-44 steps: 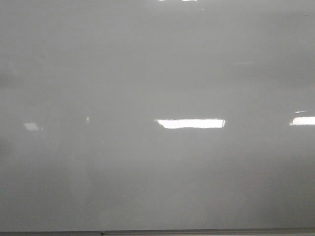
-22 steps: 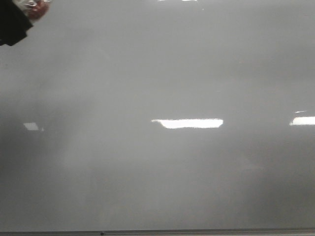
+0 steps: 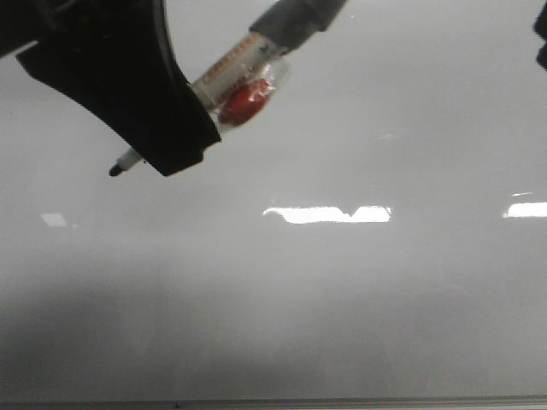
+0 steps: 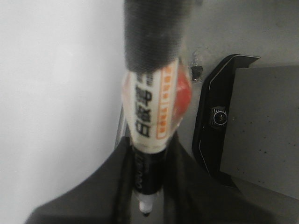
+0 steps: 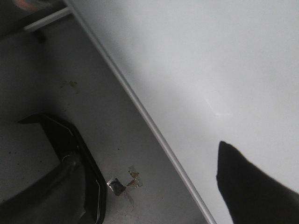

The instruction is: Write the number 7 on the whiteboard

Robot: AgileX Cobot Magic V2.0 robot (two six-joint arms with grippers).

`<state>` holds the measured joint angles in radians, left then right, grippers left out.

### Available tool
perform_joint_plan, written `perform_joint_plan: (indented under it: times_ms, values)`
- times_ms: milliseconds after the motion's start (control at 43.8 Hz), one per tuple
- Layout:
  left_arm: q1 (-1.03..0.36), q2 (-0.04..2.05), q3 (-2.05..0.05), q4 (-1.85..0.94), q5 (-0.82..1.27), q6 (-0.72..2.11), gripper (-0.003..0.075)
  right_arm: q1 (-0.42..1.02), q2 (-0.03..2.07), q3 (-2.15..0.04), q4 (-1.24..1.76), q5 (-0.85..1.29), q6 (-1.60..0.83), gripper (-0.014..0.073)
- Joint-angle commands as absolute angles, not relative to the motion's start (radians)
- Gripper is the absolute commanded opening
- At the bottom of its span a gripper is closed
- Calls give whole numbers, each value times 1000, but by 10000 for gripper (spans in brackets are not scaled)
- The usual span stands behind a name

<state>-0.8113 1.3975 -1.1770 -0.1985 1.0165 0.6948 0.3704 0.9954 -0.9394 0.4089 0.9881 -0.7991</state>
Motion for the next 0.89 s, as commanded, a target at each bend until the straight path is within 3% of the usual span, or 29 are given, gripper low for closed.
perform_joint_plan:
  times_ms: [0,160,297,868]
  values:
    - [-856,1381,-1210,-218,978,696,-20,446,1015,-973,497,960,-890,590]
    - [-900,1386,-1210,-216,971,696,-20,559,1069,-973,551,931,-934,590]
    - [-915,1387,-1210,-214,971,696,-20,614,1098,-974,587,886,-948,539]
    - [-917,1388,-1210,-212,971,752,-20,626,1117,-974,652,802,-950,426]
